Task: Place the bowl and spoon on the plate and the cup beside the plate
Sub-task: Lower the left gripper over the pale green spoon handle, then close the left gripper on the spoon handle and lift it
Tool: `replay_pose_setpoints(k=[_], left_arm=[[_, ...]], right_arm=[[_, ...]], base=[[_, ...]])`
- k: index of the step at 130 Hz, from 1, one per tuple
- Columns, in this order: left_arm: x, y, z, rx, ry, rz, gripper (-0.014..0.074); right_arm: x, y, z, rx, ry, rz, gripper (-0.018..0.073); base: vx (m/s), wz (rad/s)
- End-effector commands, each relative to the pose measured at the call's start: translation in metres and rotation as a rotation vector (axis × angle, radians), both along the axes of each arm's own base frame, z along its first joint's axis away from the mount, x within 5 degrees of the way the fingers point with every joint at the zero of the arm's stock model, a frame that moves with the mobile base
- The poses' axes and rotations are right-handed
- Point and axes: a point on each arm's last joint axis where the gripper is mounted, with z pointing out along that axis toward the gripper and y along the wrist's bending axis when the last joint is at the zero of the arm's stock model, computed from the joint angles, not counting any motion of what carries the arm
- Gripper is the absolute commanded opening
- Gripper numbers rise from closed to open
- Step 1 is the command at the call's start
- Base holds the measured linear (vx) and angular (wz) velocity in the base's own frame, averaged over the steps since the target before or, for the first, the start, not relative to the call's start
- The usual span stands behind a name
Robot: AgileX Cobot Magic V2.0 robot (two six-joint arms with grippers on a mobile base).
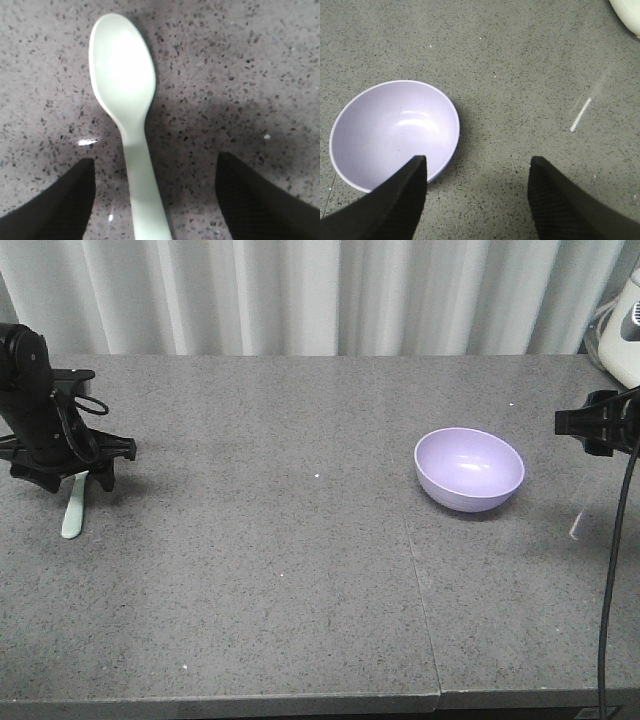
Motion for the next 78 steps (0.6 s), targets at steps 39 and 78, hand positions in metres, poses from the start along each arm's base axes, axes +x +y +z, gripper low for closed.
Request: replay_pose_setpoints(k=[39, 78], left_arm=[[0.001, 0.017, 0.027, -0.021, -0.093, 0.081, 0.0480], [0.003, 0.012, 0.008, -0.061, -0.009, 0.041, 0.0414]], right_arm=[[0.000, 0.000, 0.023, -0.009, -0.119, 0.005, 0.0442], [0.001, 0.000, 0.023, -0.009, -0.120, 0.005, 0.0442]], base=[[0.00, 0.00], [0.00, 0.00]])
